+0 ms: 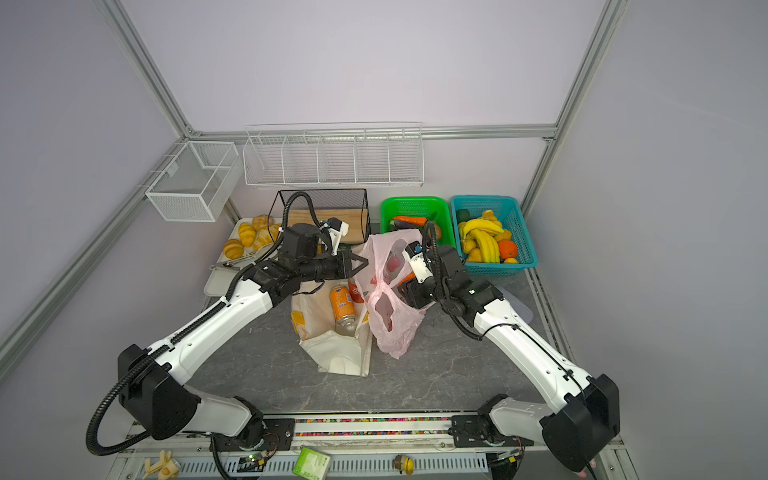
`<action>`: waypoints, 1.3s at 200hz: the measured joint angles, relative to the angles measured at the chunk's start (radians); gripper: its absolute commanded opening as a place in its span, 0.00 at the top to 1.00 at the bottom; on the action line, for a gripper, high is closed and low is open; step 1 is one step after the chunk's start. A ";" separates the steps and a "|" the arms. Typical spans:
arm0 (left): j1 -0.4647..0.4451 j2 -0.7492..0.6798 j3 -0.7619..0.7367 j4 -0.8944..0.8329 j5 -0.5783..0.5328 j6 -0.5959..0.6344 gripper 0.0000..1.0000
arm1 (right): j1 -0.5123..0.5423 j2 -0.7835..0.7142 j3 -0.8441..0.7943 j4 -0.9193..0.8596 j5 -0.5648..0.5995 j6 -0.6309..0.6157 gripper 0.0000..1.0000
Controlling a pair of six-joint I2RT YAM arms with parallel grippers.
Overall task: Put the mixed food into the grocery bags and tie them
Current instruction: 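Carry the orange with the right gripper into the pink bag, then open the right gripper to drop the orange and lift out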
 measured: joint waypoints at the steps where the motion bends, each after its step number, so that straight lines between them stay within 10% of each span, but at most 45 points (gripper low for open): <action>1: 0.000 0.000 0.000 0.000 0.000 0.000 1.00 | 0.000 0.002 -0.003 0.000 0.006 0.000 0.46; 93: 0.000 0.000 0.000 -0.003 0.000 0.003 1.00 | 0.000 -0.030 -0.043 -0.006 0.084 0.013 0.12; 260: 0.000 0.000 0.000 -0.060 -0.076 0.023 1.00 | -0.119 -0.370 0.002 0.031 -0.362 0.062 0.09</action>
